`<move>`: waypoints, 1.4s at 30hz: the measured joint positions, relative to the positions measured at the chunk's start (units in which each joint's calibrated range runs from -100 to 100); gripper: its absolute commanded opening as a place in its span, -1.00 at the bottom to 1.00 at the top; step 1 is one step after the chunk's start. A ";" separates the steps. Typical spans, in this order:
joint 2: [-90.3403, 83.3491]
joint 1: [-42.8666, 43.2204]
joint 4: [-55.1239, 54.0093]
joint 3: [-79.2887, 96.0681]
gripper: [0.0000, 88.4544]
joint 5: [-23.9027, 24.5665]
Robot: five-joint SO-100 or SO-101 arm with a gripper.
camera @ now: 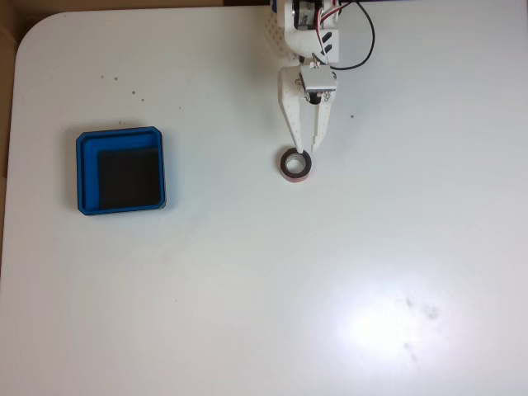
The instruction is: Pick the red roll and drop it in the blue box
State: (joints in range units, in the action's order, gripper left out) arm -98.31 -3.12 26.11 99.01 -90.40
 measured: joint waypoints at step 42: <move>21.17 0.10 0.00 -6.55 -0.96 -0.50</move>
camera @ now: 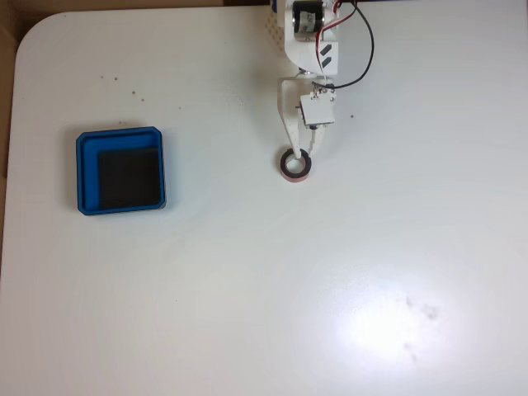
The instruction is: Pick the red roll and drop it in the blue box
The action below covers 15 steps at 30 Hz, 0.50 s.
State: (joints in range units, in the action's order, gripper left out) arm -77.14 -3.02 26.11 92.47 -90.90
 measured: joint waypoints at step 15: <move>25.74 -0.30 0.00 -16.59 -0.96 0.17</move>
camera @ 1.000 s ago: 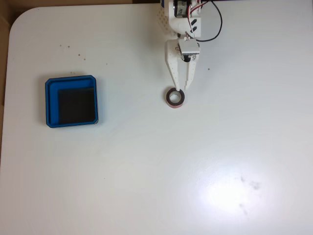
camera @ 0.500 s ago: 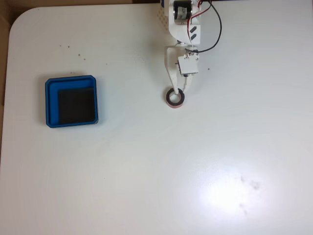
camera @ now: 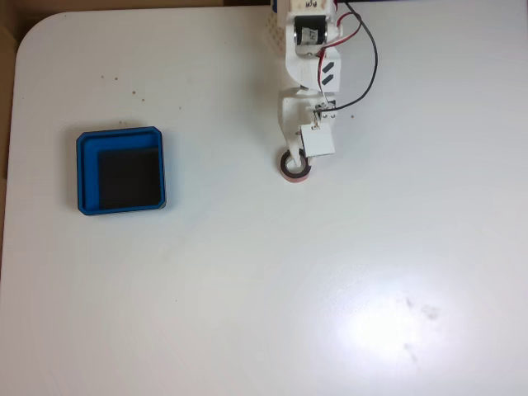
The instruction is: Pick the red roll and drop it in the blue box
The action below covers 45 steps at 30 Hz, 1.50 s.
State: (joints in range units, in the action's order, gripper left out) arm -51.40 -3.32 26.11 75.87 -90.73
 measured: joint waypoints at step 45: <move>27.43 -0.10 21.18 -23.59 -0.63 0.00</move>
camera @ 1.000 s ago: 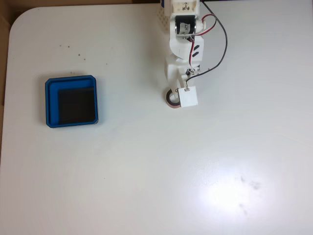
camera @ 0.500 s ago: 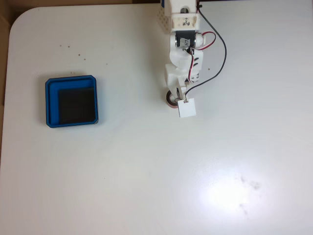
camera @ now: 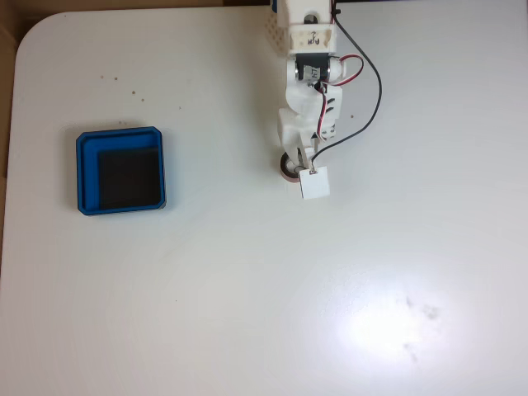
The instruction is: Pick the red roll and drop it in the blue box
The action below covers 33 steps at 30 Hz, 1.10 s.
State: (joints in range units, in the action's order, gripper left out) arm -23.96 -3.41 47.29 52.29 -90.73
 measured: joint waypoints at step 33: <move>5.67 -0.10 0.00 -0.09 -0.63 0.00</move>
State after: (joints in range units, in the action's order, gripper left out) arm -18.29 -3.51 47.29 52.20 -90.73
